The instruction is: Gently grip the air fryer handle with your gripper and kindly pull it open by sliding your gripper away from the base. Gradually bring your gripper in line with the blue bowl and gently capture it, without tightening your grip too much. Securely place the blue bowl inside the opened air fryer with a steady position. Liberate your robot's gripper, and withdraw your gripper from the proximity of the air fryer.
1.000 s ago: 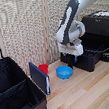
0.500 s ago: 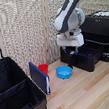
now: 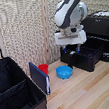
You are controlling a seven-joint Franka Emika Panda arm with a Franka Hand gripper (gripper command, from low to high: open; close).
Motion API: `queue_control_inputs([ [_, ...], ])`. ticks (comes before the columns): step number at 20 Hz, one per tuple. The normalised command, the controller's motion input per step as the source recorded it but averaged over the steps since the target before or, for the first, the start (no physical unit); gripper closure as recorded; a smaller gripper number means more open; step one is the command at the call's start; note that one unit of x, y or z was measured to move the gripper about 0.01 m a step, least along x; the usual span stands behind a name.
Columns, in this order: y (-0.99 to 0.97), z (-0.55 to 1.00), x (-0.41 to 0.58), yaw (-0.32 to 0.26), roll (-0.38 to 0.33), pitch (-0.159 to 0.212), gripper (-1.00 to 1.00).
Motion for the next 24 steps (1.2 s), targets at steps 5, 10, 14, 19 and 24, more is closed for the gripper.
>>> queue_control_inputs([
  [5, 0.0, -0.39, -0.278, 0.272, 0.009, 0.022, -1.0],
  [10, 0.01, -0.51, -0.065, 0.213, 0.0, 0.003, -1.0],
  [14, 0.0, -0.46, 0.005, 0.205, -0.018, 0.0, -1.0],
  [19, -0.04, -0.42, 0.154, 0.186, -0.038, 0.0, -1.0],
  [24, 0.0, -0.33, 0.202, 0.194, -0.009, -0.028, -1.0],
])
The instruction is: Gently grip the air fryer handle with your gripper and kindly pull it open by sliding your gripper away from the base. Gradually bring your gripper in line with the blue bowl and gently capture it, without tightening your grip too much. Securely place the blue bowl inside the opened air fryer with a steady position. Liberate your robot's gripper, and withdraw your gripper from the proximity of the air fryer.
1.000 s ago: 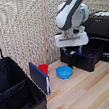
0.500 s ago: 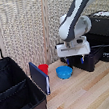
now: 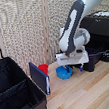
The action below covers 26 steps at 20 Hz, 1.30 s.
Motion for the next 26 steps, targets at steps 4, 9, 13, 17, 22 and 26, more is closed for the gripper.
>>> queue_control_inputs([
  [4, -0.05, -0.16, 0.151, 0.181, -0.035, -0.022, 1.0],
  [9, -0.01, 0.0, -0.004, 0.058, 0.001, 0.0, 1.0],
  [13, -0.04, 0.0, 0.012, 0.005, 0.003, 0.0, 1.0],
  [17, -0.02, -0.02, 0.079, -0.02, 0.0, -0.001, 1.0],
  [22, 0.05, -0.02, 0.026, -0.062, 0.001, -0.02, 1.0],
  [26, 0.14, 0.23, 0.0, -0.11, 0.008, 0.005, 1.0],
])
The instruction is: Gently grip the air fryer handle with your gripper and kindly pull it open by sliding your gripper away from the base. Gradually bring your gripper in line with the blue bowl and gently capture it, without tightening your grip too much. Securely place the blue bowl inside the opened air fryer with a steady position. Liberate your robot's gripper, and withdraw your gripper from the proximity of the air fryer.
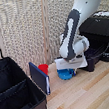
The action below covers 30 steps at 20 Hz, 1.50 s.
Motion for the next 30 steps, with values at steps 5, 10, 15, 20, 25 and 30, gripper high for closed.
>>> queue_control_inputs([
  [5, 0.08, 0.95, 0.267, -0.119, 0.012, 0.033, 1.0],
  [10, 0.21, 0.88, 0.311, -0.215, -0.05, 0.0, 1.0],
  [15, 0.2, 0.67, 0.342, -0.207, -0.093, -0.022, 1.0],
  [20, 0.03, 0.58, 0.347, -0.197, -0.064, -0.036, 1.0],
  [25, -0.26, 0.52, 0.362, -0.139, 0.013, -0.1, 1.0],
  [30, -0.47, 0.54, 0.314, -0.111, 0.07, -0.116, 1.0],
])
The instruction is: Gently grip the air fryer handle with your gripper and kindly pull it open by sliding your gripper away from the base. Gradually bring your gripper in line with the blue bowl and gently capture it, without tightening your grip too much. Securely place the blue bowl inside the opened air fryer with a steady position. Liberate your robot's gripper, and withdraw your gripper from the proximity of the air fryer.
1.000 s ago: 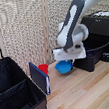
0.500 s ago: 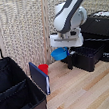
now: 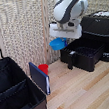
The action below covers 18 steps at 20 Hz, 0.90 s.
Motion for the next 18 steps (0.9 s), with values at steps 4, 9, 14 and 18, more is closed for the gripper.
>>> queue_control_inputs([
  [4, -0.66, 0.4, 0.183, -0.084, 0.128, -0.103, 1.0],
  [9, -0.73, 0.21, 0.033, -0.08, 0.136, -0.039, 1.0],
  [14, -0.79, 0.02, 0.0, -0.077, 0.118, -0.002, 1.0],
  [18, -0.73, -0.06, 0.117, -0.102, 0.098, 0.0, 1.0],
])
